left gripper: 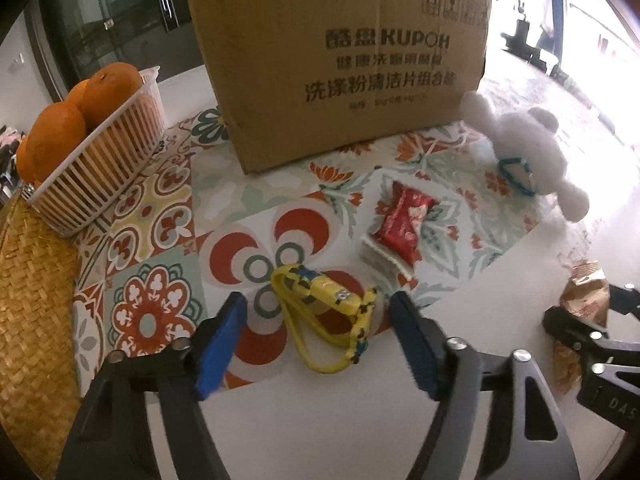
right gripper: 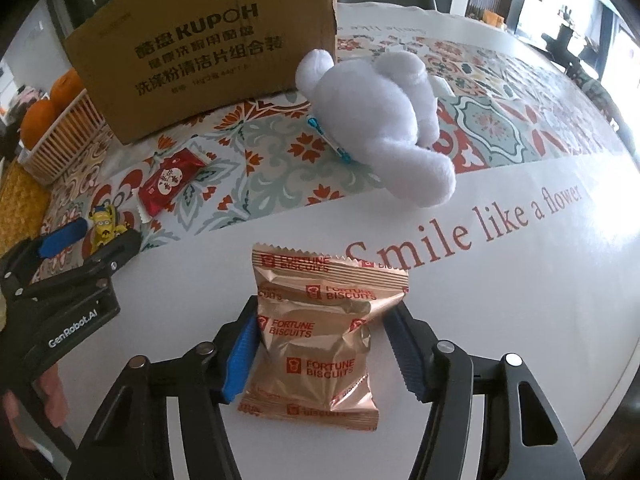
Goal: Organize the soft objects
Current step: 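Close the right tool on the biscuits bag while the left tool grips the minion keychain, then lift the biscuits bag with the right tool while the left tool carries the keychain over the box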
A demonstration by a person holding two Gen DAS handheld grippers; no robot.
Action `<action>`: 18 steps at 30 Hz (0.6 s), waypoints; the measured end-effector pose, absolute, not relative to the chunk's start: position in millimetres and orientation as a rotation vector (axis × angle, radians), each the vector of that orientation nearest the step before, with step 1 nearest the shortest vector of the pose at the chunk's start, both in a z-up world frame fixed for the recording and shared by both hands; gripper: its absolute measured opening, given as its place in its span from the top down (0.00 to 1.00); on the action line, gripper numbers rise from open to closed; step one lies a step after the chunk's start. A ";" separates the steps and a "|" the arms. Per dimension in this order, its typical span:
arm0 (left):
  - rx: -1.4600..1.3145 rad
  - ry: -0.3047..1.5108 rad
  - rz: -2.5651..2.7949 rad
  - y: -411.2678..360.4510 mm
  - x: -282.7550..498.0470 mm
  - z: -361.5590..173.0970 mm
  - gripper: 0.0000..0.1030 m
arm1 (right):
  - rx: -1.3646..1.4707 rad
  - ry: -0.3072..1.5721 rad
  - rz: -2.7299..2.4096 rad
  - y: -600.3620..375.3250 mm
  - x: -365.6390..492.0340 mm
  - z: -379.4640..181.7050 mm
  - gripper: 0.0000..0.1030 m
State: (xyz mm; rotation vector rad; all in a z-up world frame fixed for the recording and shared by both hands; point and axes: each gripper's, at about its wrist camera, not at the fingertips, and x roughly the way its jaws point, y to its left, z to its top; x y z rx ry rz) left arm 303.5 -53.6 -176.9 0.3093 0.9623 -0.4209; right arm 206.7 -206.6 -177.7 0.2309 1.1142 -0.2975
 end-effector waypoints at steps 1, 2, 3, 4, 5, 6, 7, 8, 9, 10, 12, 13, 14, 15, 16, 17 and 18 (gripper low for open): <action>0.303 0.960 -0.426 -53.8 303.7 -177.6 0.41 | 0.229 1.111 -0.300 -206.6 206.4 -177.5 0.41; 0.295 0.958 -0.431 -53.5 302.9 -177.1 0.48 | 0.230 1.109 -0.296 -206.7 206.7 -177.5 0.42; 0.290 0.960 -0.435 -53.5 302.1 -176.9 0.54 | 0.232 1.106 -0.293 -207.3 206.4 -177.2 0.44; 0.284 0.961 -0.441 -53.8 300.9 -176.7 0.54 | 0.237 1.102 -0.288 -208.1 205.5 -176.7 0.45; 0.273 0.963 -0.450 -53.8 300.0 -176.1 0.55 | 0.239 1.099 -0.279 -209.1 204.7 -176.7 0.45; 0.269 0.962 -0.455 -54.0 299.0 -175.6 0.56 | 0.241 1.097 -0.270 -209.9 204.4 -176.3 0.46; 0.269 0.964 -0.456 -54.5 298.2 -175.6 0.57 | 0.243 1.094 -0.265 -210.3 203.7 -176.1 0.46; 0.270 0.964 -0.456 -54.8 297.2 -175.4 0.58 | 0.248 1.090 -0.253 -210.8 202.7 -175.9 0.47; 0.272 0.963 -0.458 -55.2 295.8 -175.0 0.58 | 0.253 1.090 -0.246 -210.9 202.0 -175.8 0.47; 0.272 0.965 -0.462 -55.8 294.7 -174.8 0.58 | 0.259 1.086 -0.236 -211.5 200.8 -175.2 0.47; 0.277 0.968 -0.468 -57.6 289.7 -173.6 0.58 | 0.264 1.072 -0.219 -212.0 198.2 -172.8 0.48; 0.278 0.966 -0.470 -58.4 285.4 -171.9 0.59 | 0.264 1.064 -0.209 -211.6 196.4 -170.9 0.48; 0.275 0.962 -0.469 -58.2 282.1 -169.5 0.59 | 0.271 1.057 -0.196 -211.4 194.4 -168.9 0.48; 0.273 0.959 -0.469 -57.5 280.0 -168.0 0.59 | 0.277 1.052 -0.190 -211.7 193.5 -168.1 0.49; 0.269 0.953 -0.468 -56.7 275.8 -164.5 0.59 | 0.285 1.045 -0.181 -212.6 191.9 -166.8 0.49; 0.265 0.945 -0.463 -55.8 272.1 -161.0 0.59 | 0.293 1.037 -0.170 -213.2 190.4 -165.0 0.49; 0.262 0.942 -0.459 -55.3 269.8 -158.5 0.59 | 0.295 1.032 -0.164 -213.6 189.1 -163.9 0.49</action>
